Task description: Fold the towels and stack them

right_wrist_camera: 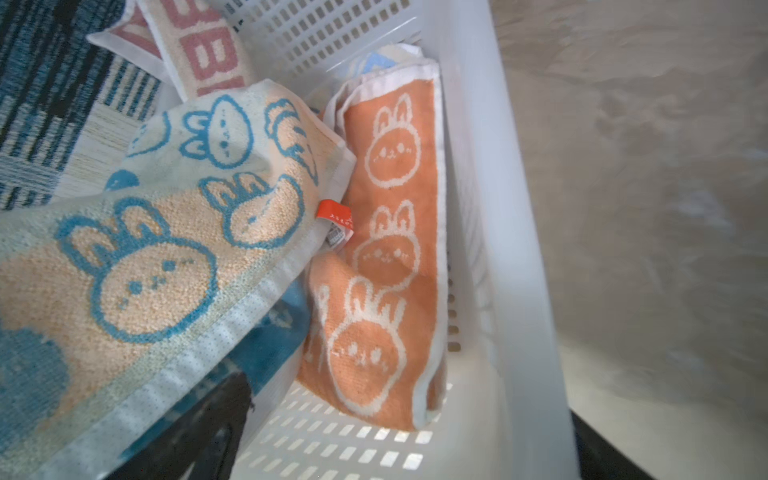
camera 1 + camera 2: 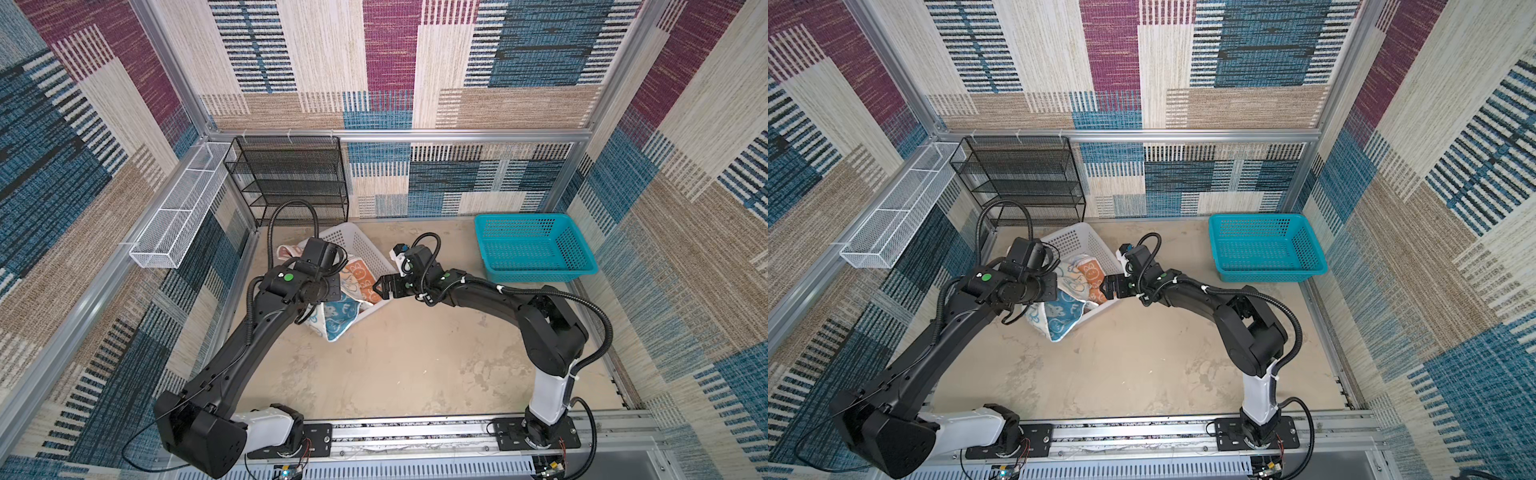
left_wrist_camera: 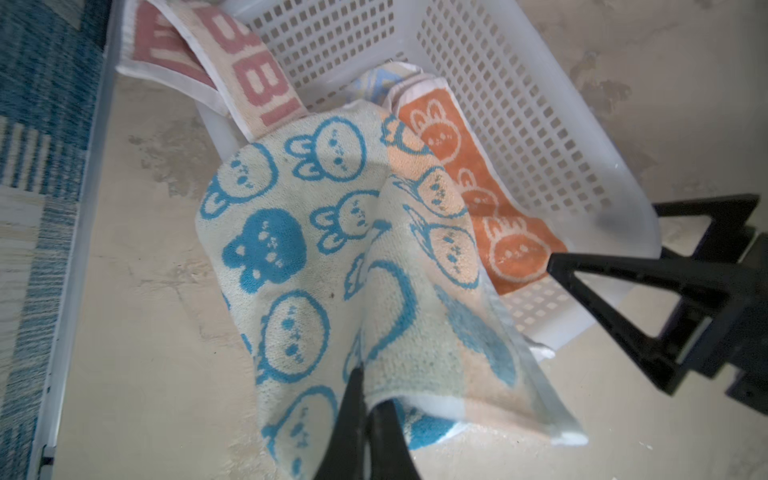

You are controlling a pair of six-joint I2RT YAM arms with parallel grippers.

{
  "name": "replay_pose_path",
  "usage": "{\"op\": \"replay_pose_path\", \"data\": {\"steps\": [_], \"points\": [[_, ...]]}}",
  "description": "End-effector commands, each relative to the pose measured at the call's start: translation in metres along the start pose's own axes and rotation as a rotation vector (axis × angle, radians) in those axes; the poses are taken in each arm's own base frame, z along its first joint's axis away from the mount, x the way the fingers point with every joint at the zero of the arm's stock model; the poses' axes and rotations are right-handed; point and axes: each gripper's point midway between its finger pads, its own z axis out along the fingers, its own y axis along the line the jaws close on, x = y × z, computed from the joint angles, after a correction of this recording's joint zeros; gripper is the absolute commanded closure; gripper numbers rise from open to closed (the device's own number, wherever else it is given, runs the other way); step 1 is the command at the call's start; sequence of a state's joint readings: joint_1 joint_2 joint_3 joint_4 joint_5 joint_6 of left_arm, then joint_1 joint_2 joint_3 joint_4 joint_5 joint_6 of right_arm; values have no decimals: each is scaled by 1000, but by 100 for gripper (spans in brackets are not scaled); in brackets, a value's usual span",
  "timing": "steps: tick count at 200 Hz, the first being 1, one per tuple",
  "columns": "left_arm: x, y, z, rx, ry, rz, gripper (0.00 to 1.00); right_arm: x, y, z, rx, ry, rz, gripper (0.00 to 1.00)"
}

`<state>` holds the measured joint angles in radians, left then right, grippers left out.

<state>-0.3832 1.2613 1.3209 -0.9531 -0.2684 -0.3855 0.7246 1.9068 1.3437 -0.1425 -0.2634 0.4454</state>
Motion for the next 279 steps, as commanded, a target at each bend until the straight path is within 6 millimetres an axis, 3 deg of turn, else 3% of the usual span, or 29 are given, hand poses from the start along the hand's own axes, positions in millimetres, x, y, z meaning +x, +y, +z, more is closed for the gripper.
{"op": "replay_pose_path", "data": {"steps": [1,40,59,83,126,157,176,218,248,266,279], "points": [[-16,21,-18,-55,-63,-11,100,-11,38,8,-109,-24,31,1],[-43,42,-47,-84,-167,-51,100,-12,94,22,-227,19,-22,1],[-53,35,-56,-33,-190,-53,100,-23,90,14,-173,-7,-53,1],[-70,11,-64,93,-210,-38,100,-45,82,-15,-109,-60,-102,1],[-117,-60,-88,331,-265,27,100,-77,33,-86,-8,-167,-62,1],[-145,-139,-118,500,-323,140,100,-85,-9,-136,89,-243,-29,1],[-149,-193,-133,602,-345,223,100,-88,-33,-172,146,-302,5,1],[-134,-303,-167,913,-337,348,100,-77,-95,-242,306,-405,107,1],[-142,-326,-167,973,-366,373,100,-66,-123,-276,364,-457,162,1],[-138,-332,-154,961,-371,427,100,-60,-128,-274,376,-447,161,1],[-127,-330,-130,911,-318,444,100,-54,-132,-266,370,-425,170,1]]}}
